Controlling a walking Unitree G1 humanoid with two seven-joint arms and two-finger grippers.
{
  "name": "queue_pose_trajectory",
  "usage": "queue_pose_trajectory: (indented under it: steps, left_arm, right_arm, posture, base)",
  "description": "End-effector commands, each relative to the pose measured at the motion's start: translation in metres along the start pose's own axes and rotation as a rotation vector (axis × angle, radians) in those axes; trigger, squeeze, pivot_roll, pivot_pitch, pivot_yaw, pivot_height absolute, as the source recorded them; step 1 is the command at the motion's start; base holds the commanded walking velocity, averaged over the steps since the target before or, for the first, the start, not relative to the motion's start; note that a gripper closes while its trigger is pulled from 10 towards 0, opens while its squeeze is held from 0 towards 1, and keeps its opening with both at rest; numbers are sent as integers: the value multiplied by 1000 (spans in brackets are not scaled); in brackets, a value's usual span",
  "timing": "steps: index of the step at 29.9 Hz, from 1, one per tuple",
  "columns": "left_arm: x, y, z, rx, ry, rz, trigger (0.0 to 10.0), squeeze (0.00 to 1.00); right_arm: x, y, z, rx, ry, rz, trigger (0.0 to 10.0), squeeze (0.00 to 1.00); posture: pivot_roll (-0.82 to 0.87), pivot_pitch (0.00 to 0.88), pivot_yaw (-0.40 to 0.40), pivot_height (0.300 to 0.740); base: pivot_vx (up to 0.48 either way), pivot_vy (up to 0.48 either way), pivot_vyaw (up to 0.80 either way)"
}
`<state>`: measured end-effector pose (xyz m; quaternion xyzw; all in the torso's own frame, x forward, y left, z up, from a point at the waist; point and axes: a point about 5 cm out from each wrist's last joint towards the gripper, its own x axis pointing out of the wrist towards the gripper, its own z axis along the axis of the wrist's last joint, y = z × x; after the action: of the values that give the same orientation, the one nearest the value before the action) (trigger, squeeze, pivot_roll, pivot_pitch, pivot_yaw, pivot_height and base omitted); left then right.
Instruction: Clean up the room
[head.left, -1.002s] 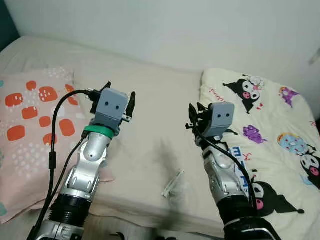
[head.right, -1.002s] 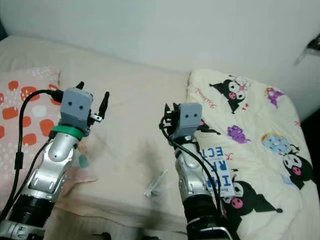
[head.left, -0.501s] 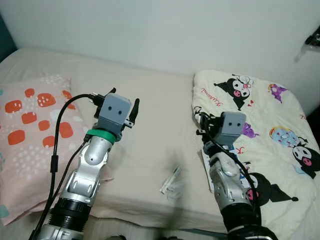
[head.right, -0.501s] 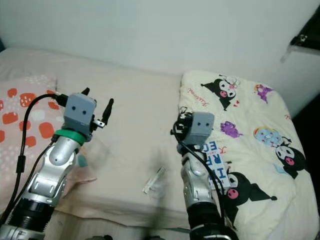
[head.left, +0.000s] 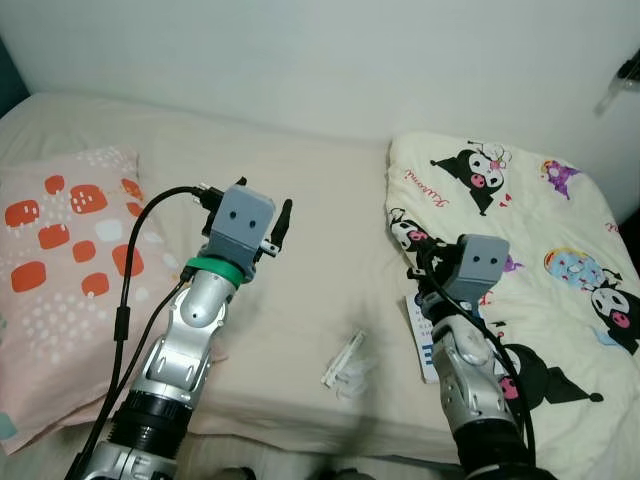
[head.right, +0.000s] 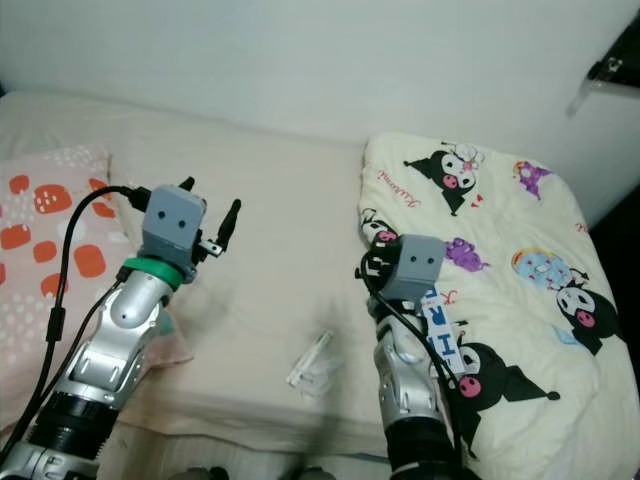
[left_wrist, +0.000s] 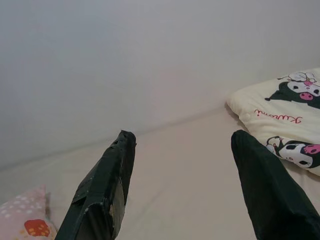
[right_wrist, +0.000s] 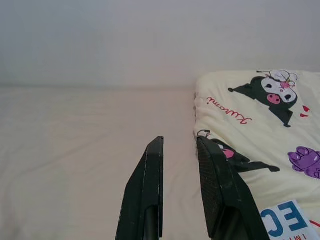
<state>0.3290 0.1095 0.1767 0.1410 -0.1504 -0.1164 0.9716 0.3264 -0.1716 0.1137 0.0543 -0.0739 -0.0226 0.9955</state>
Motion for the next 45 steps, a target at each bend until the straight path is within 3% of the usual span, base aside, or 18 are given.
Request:
queue_pose_trajectory:
  steps: [1,19,26,28,31,35,39,44,45]
  left_arm:
    - [-3,-5,-5,0,29,-20,10000,0]
    - [-7,-5,-8,8,43,-30,10000,0]
    - [-7,-6,-8,9,47,-35,10000,0]
    - [-8,-8,-8,7,50,-46,10000,0]
    - [-9,-8,-7,9,51,-50,10000,0]
    - [-10,-8,-6,11,51,-52,10000,0]
    - [-14,-5,-5,20,53,-50,10000,0]
    - [-16,-2,-4,24,54,-43,10000,0]
    - [-21,2,0,30,54,-28,10000,0]
  right_arm:
    - [-5,-2,-6,4,30,-9,10000,0]
    - [-8,6,-13,21,65,14,10000,0]
    - [-11,5,-16,40,84,13,10000,0]
    - [-14,0,-35,124,245,-20,10000,0]
    - [-16,2,-45,140,330,0,10000,0]
    - [-16,4,-48,147,358,24,10000,0]
    - [-19,19,-63,194,477,143,10000,0]
    - [-20,24,-67,181,502,188,10000,0]
    - [-20,33,-73,150,531,237,10000,1000]
  posture:
    - [-37,44,25,660]
    - [-30,79,43,610]
    - [-31,82,44,610]
    - [-28,104,51,610]
    - [-27,118,53,610]
    - [-25,127,52,610]
    - [-11,175,43,610]
    - [0,201,35,610]
    - [19,240,26,610]
  base:
    - [0,0,0]
    - [0,0,0]
    - [0,0,0]
    - [0,0,0]
    - [0,0,0]
    - [0,0,0]
    - [0,0,0]
    - [0,0,0]
    - [0,0,0]
